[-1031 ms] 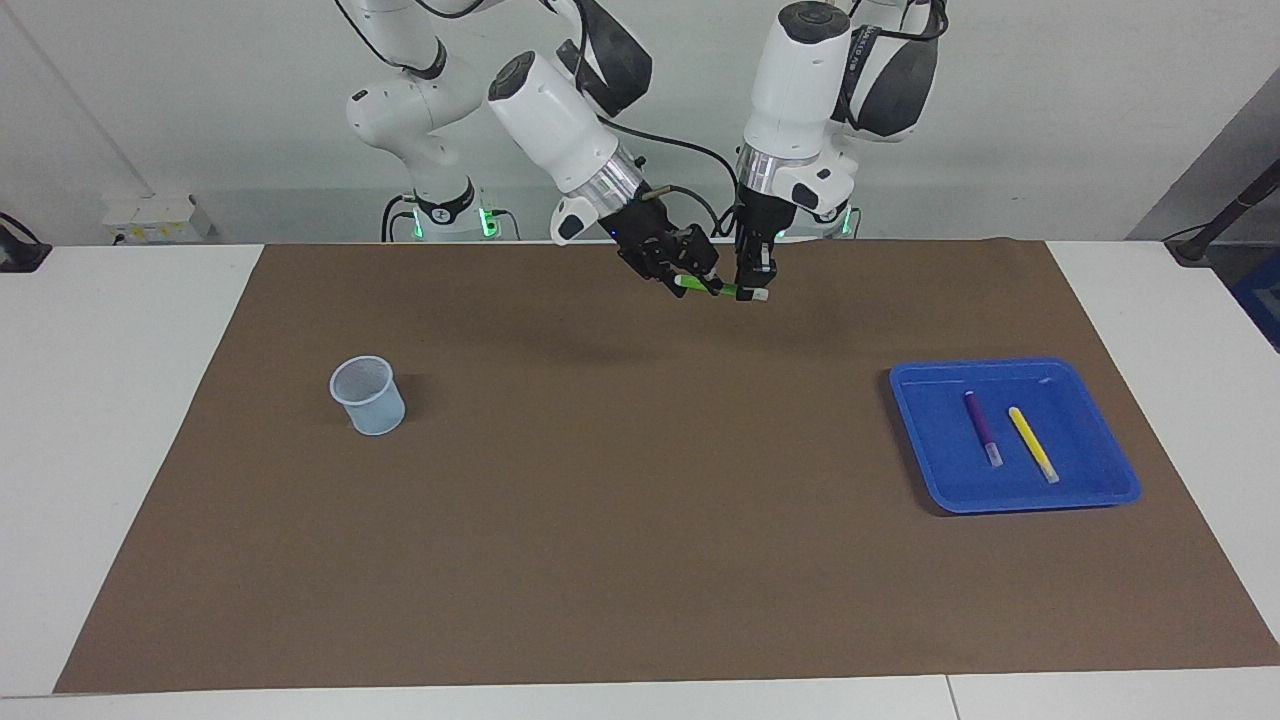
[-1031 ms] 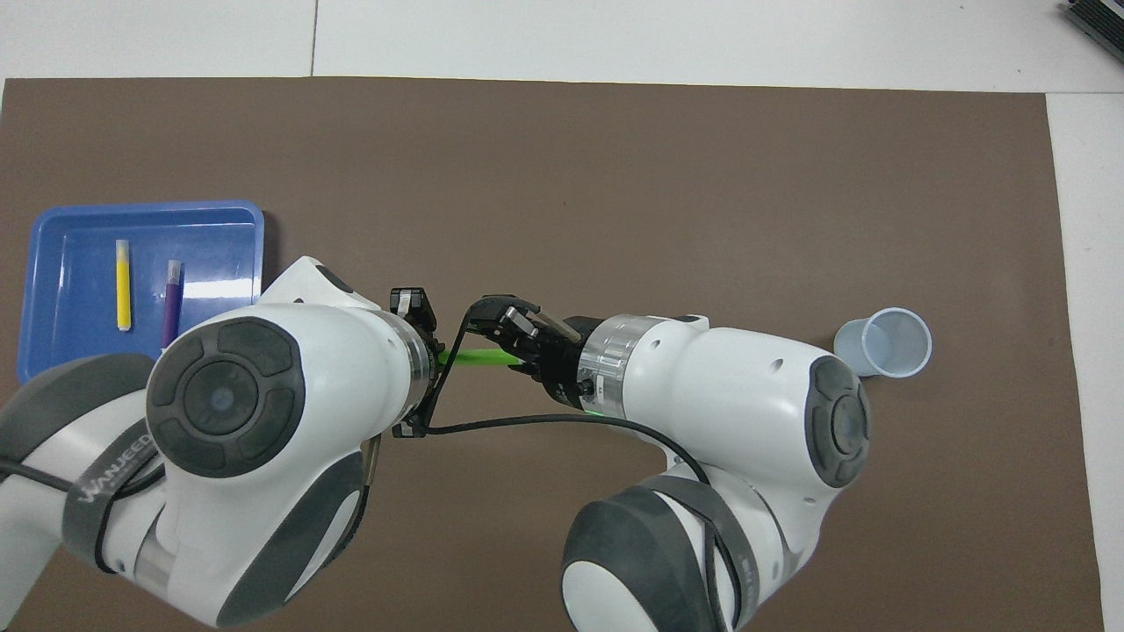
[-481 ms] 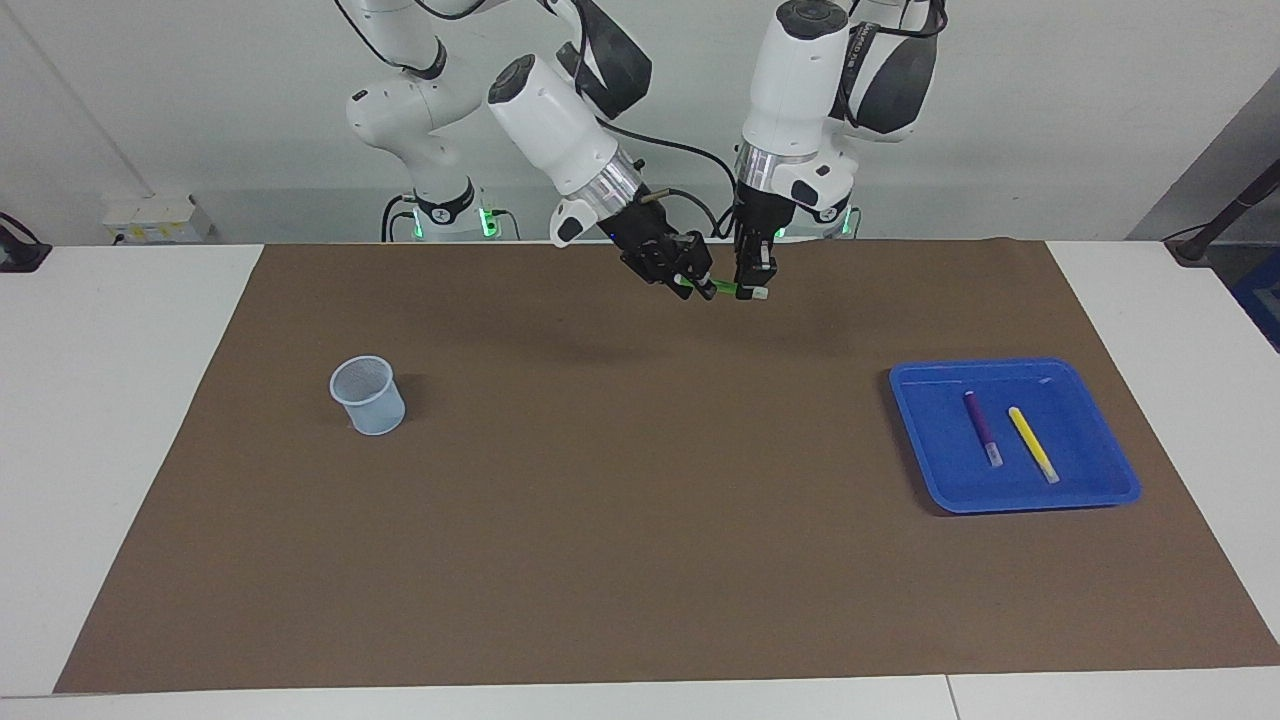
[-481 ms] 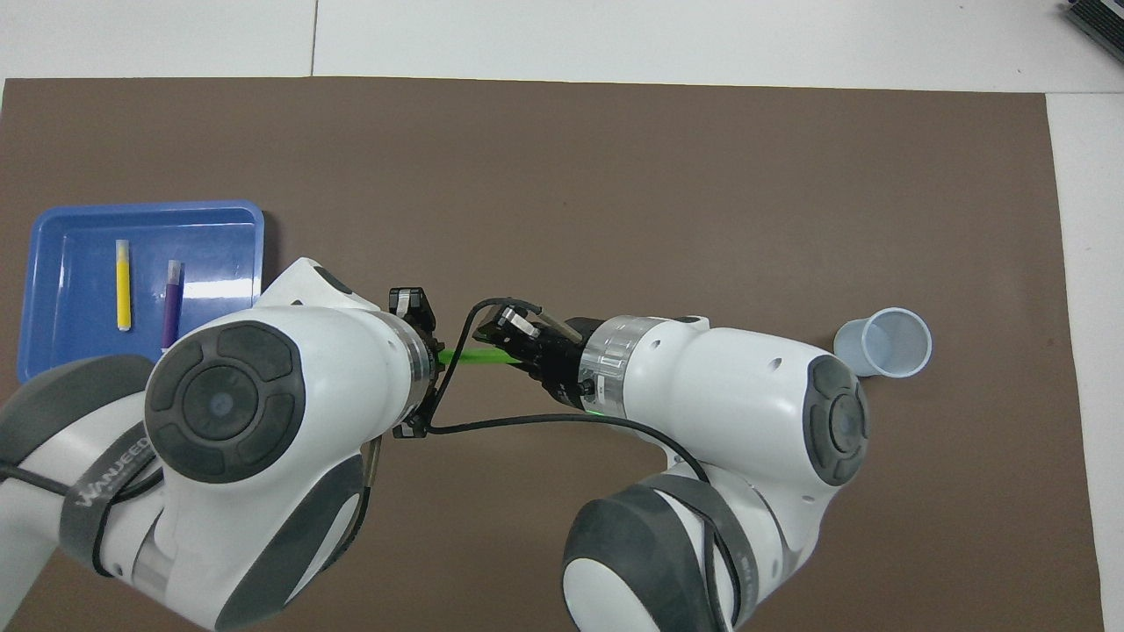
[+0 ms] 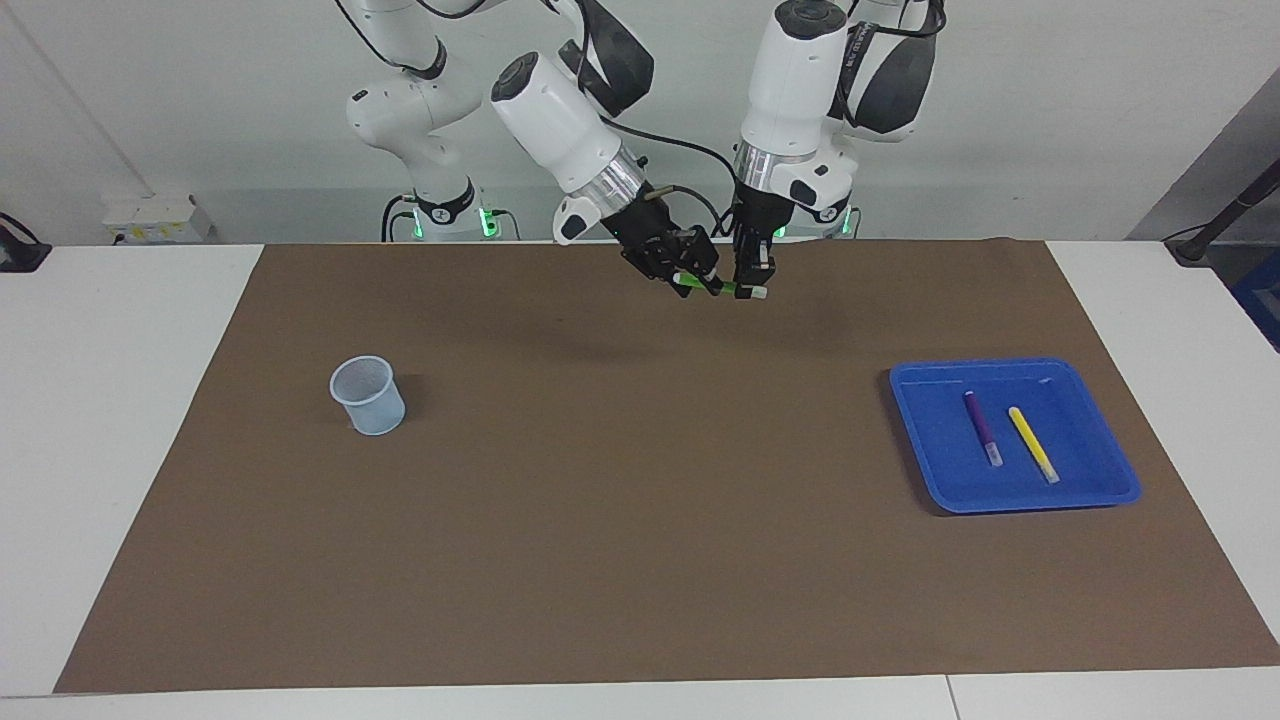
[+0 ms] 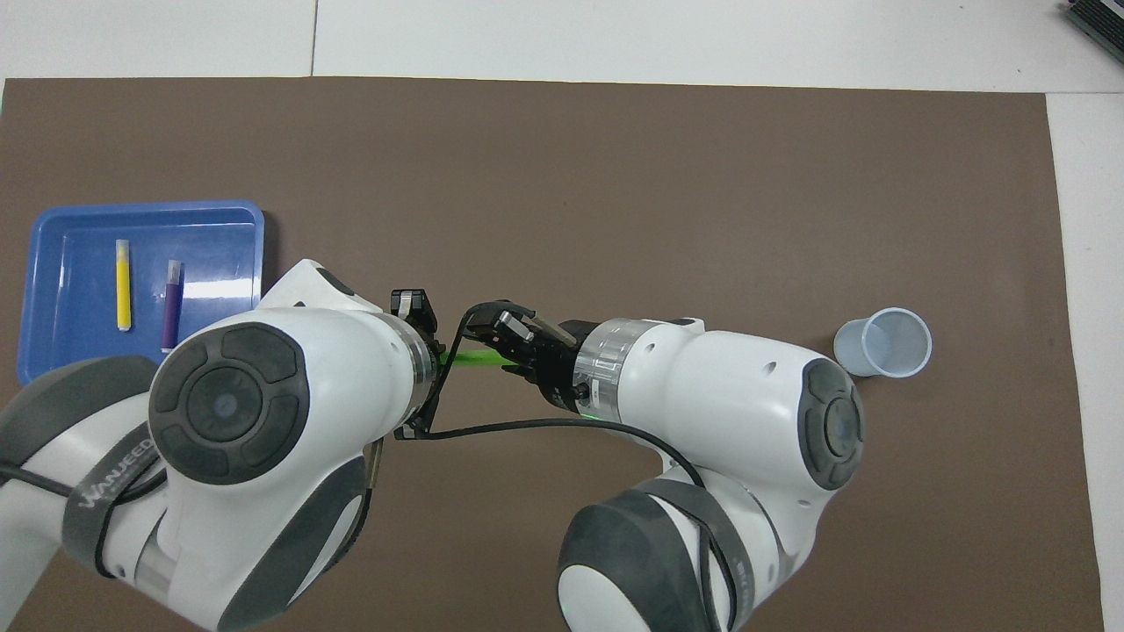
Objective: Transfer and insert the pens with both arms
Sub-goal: 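Grasp the green pen's free end with the right gripper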
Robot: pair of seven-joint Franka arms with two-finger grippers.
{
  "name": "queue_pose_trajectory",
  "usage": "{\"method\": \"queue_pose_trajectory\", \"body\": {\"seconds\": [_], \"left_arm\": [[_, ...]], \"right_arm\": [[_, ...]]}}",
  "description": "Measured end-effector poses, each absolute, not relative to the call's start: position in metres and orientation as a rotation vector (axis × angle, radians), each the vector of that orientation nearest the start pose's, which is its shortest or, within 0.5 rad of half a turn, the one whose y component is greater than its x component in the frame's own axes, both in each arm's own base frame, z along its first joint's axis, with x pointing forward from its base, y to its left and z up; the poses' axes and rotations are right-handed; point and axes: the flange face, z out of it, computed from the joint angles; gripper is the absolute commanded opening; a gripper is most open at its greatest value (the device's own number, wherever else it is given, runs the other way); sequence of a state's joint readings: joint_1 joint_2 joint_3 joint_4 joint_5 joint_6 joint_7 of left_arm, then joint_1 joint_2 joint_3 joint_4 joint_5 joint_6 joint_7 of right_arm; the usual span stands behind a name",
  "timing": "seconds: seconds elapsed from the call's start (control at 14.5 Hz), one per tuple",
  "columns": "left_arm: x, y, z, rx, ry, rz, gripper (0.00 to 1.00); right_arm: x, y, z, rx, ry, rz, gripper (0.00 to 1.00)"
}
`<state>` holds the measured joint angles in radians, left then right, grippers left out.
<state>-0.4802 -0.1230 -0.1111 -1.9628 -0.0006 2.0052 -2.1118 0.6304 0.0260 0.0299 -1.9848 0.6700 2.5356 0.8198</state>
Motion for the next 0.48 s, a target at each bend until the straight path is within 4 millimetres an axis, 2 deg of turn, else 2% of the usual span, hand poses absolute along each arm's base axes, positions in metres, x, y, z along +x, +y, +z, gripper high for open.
{"method": "queue_pose_trajectory", "body": {"seconds": [0.14,0.48], "left_arm": [[0.4473,-0.3021,0.5428,-2.388,-2.275,-0.080,0.04],[0.4469,-0.3025,0.5427,-2.388,-2.273,-0.080,0.04]], "right_arm": [[0.4790,0.3638,0.5057,-2.317,0.735,-0.018,0.48],[0.4771,0.3651,0.5049,-2.326,0.729,-0.002,0.47]]}}
